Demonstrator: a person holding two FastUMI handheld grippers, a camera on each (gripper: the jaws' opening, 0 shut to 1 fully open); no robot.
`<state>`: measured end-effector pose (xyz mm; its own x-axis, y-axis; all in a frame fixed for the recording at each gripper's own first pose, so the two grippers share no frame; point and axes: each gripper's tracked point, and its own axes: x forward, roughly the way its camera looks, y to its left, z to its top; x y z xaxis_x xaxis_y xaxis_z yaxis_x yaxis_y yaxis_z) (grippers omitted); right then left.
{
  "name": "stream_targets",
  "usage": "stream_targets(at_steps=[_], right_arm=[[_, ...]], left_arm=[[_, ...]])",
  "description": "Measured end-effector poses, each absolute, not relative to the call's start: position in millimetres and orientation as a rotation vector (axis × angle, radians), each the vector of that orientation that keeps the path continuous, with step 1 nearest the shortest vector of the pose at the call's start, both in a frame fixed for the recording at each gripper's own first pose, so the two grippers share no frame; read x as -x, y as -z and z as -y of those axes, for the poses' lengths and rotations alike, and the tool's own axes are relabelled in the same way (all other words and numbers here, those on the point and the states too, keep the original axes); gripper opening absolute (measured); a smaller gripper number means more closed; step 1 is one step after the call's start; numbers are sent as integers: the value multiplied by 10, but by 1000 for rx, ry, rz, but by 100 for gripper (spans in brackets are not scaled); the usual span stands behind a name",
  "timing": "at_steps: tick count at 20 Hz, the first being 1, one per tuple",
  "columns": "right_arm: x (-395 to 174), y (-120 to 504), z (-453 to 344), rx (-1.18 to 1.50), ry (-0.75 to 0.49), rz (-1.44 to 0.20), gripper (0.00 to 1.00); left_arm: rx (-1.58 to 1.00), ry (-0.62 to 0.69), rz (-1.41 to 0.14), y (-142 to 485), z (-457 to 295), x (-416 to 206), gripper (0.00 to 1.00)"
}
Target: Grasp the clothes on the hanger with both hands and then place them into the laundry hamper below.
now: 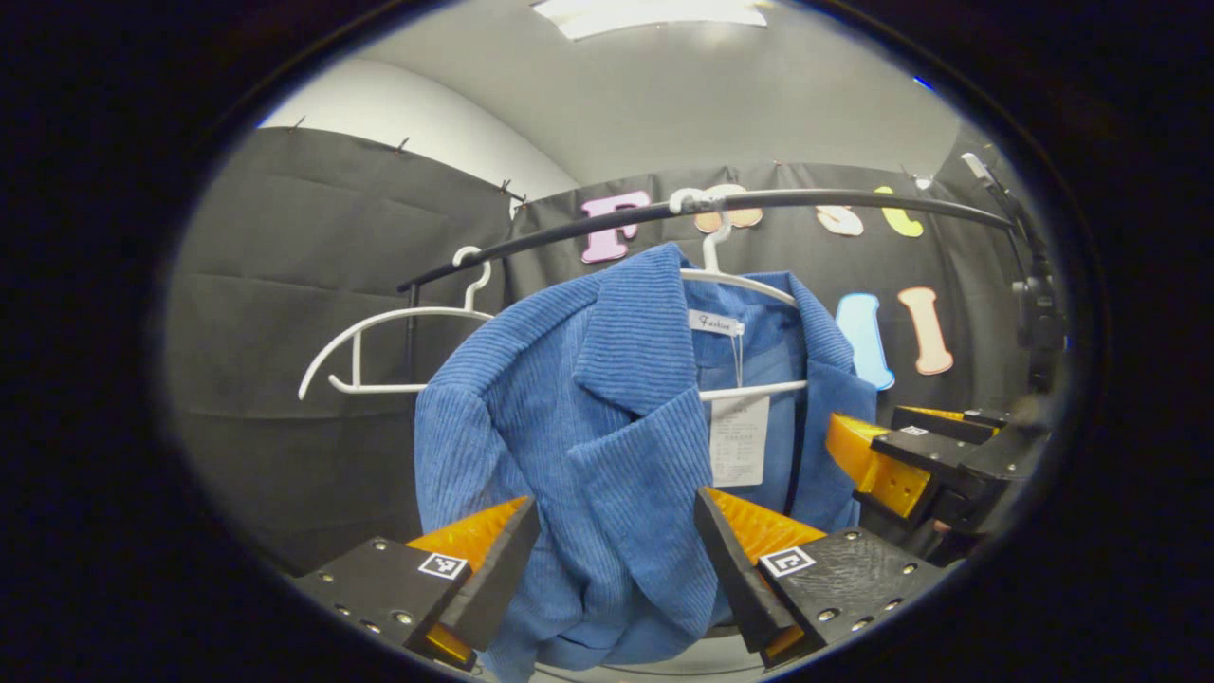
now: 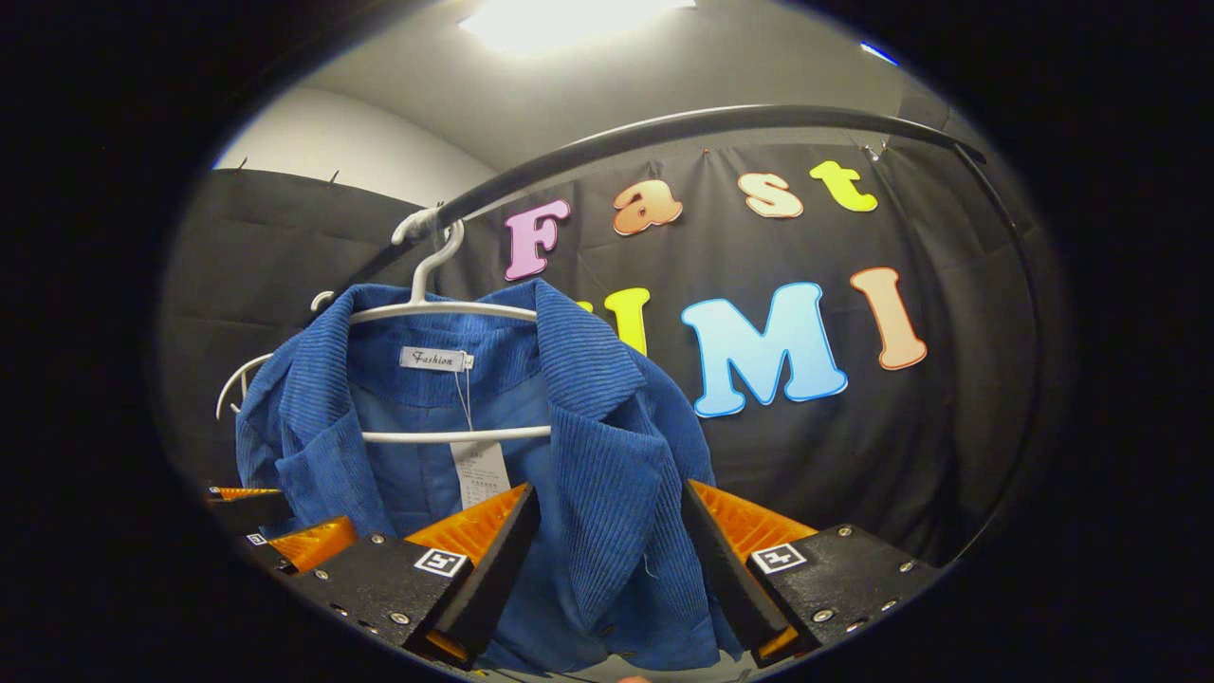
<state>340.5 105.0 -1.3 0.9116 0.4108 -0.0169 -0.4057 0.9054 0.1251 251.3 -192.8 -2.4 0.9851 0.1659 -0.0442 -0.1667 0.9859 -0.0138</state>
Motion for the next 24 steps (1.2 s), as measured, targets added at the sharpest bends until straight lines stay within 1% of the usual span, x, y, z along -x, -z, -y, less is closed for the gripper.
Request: stream_targets(at_steps=[4,9,10,11,13,14,15,16,18,21,22,24], right_arm=[[-3613,292,-1153,-78,-411,-92,93],[-3753,409,-1202,-52,-420,-104,93],[-3766,399,-1218,-59,-428,-103,93],[-3763,390,-1250,-67,-442,-102,90],[-3762,366,-1282,-66,-456,-99,77],[-3755,356,-1284,-61,-457,-97,64],[-3742,339,-1319,-60,-463,-98,56],[-3730,341,-1349,-59,-467,-99,41],[-3662,312,-1398,-89,-489,-111,22],[-3627,191,-1368,-145,-483,-84,12],[-3608,146,-1402,-158,-502,-70,4],[-3599,67,-1376,-149,-499,-42,2]], left_arm=[[36,-176,-34,22,1933,-2654,100],[28,-206,-37,64,1900,-2744,100],[24,-209,-42,75,1904,-2752,95],[13,-209,-47,89,1910,-2771,89],[-10,-217,-54,103,1918,-2778,78],[-18,-206,-61,111,1935,-2792,72],[-24,-201,-62,111,1942,-2796,71],[-29,-197,-56,94,1928,-2804,71],[-2,-181,-54,109,1917,-2794,54],[11,-187,-39,49,1815,-2748,28],[11,-187,-39,7,1786,-2729,19],[6,-185,-37,-1,1778,-2741,0]])
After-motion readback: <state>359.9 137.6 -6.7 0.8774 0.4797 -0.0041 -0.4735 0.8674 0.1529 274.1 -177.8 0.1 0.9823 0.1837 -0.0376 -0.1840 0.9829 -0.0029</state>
